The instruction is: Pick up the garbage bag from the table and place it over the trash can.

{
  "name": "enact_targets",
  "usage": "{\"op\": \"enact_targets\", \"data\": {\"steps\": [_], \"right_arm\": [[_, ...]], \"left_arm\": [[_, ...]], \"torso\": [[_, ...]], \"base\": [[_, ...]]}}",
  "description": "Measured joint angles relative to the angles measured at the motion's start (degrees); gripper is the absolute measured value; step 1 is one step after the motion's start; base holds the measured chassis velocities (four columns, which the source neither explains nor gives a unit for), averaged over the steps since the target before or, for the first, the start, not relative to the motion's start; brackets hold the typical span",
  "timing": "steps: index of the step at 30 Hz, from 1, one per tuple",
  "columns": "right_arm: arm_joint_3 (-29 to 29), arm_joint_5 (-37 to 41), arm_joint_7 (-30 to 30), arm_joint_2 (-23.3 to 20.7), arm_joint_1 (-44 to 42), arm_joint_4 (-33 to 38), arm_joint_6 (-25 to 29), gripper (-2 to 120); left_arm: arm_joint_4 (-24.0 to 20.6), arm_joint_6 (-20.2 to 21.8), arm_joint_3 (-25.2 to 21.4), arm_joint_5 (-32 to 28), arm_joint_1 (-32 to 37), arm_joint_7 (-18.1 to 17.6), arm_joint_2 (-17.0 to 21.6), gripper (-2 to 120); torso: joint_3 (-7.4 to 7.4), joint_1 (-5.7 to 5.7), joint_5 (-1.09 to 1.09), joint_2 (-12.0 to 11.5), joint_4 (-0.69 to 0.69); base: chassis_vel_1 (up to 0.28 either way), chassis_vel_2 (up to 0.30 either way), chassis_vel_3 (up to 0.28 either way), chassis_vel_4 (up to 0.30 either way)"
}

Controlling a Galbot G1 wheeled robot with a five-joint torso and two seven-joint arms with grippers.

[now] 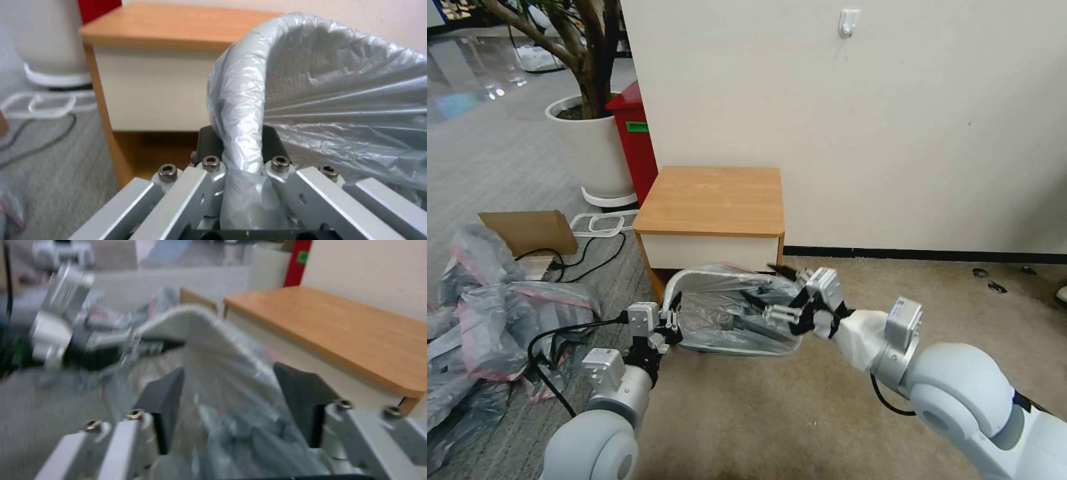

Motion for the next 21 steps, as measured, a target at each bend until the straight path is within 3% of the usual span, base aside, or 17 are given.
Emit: {"op": "enact_targets", "data": {"steps": [5, 7, 9, 16, 21], "right_arm": [[-3.3, -1.6, -0.5, -2.7, 3.3, 0.8, -1.7, 39], [-7.6, -3.3, 0.0, -2.9, 7.6, 0.3, -3.2, 29], [-11.8, -5.9, 0.4, -1.2, 11.2, -1.5, -4.2, 21], [-17.7, -11.1, 0.7, 4.6, 15.4, -6.3, -7.4, 0], [-22.7, -12.2, 4.3, 7.6, 19.0, -9.7, -11.0, 0]], "left_arm": [[-0.1, -1.0, 0.9, 3.1, 0.1, 0.8, 0.1, 5], [-0.1, -1.7, 1.7, 5.4, 0.2, 1.1, 0.1, 5], [-0.1, -2.3, 2.4, 7.2, 0.2, 1.4, 0.3, 5], [-0.8, -2.4, 2.5, 8.0, 0.3, 1.4, 1.0, 5], [-1.2, -2.7, 2.4, 9.2, 0.2, 1.5, 1.4, 5]], "torso": [[0.00, 0.00, -0.01, 0.0, 0.00], [0.00, 0.00, -0.02, 0.0, 0.00], [0.00, 0.00, -0.01, 0.0, 0.01], [0.00, 0.00, -0.01, 0.0, 0.01], [0.00, 0.00, -0.01, 0.0, 0.01]], "base": [[0.000, 0.000, 0.000, 0.000], [0.000, 0.000, 0.000, 0.000], [0.000, 0.000, 0.000, 0.000], [0.000, 0.000, 0.000, 0.000], [0.000, 0.000, 0.000, 0.000]]}}
